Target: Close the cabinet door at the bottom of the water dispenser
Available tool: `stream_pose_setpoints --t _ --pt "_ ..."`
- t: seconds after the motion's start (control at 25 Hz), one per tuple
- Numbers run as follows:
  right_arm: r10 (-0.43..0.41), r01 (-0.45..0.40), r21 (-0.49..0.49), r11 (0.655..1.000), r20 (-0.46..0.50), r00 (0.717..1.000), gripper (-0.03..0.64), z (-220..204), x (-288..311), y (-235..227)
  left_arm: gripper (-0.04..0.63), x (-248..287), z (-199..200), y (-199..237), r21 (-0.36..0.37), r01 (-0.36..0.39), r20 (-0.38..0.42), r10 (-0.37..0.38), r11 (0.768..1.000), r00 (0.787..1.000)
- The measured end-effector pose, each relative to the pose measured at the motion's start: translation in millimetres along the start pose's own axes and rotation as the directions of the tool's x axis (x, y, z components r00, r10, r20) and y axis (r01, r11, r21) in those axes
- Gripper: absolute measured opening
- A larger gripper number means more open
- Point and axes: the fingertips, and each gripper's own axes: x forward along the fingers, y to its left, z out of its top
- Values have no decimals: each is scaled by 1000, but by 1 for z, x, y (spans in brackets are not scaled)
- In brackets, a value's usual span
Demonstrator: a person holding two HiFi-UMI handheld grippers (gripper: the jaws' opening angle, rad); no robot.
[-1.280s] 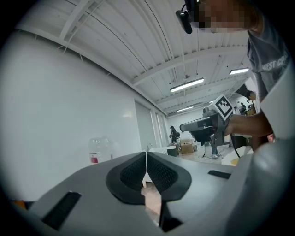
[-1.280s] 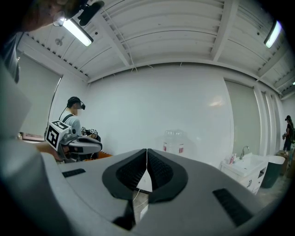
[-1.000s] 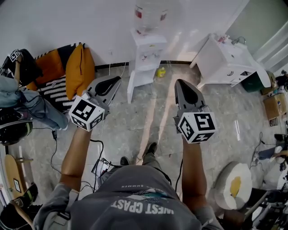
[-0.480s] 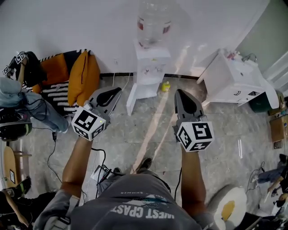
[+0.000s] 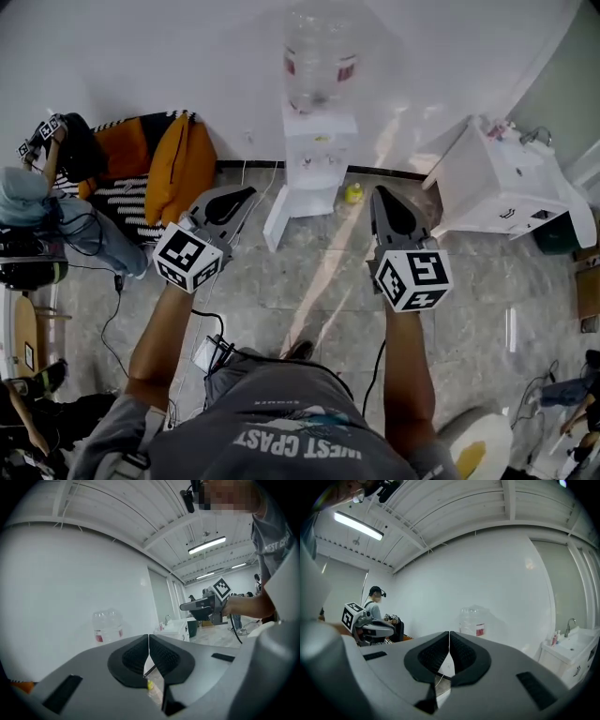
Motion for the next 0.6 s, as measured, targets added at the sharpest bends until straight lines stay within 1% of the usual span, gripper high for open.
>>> stream_pose_setpoints --t 0.12,0.24,0.4,0.52,0.6 --pt "4 -4 10 1000 8 1000 29 4 13 -17 20 16 11 8 26 -8 -6 8 1000 1000" --pt "16 -16 16 1000 -4 1000 29 -2 26 -22 20 27 10 16 38 -13 -16 14 999 1000" --pt "0 0 -8 1000 -3 1000 29 -2 45 -29 20 42 -5 35 10 -20 -23 20 1000 1000" --pt "-26 26 6 1000 -29 999 28 -15 62 -38 20 67 -21 47 -16 13 -28 -13 1000 1000" --pt "-53 53 12 998 -43 998 29 -21 70 -44 20 84 -27 55 -18 45 -20 -46 999 999"
